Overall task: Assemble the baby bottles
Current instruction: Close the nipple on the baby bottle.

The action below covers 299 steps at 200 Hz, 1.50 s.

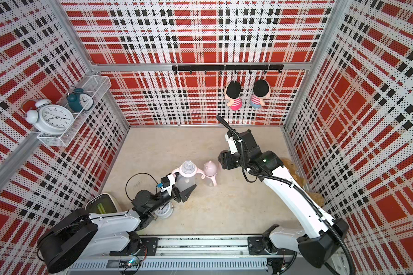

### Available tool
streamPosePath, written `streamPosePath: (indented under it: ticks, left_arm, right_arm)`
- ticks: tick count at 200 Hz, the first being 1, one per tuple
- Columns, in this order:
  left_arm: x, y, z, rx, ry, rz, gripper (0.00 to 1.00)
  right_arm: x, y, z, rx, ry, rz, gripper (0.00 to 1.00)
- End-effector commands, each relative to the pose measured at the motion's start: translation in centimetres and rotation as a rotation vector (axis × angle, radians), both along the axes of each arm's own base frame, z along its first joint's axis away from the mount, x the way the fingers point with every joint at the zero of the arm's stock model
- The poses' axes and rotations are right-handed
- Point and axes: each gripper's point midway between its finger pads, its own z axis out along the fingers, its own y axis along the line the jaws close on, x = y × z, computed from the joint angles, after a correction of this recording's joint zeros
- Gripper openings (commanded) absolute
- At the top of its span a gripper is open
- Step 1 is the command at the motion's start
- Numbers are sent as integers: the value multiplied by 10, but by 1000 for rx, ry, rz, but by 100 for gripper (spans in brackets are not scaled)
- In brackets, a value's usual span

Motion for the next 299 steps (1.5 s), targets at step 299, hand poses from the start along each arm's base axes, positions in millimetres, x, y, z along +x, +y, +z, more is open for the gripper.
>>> streamPosePath:
  ticks: [299]
  left_arm:
    - [5, -10, -9, 81, -84, 69, 0]
  right_arm:
    - [-86, 117, -19, -238, 219, 510, 54]
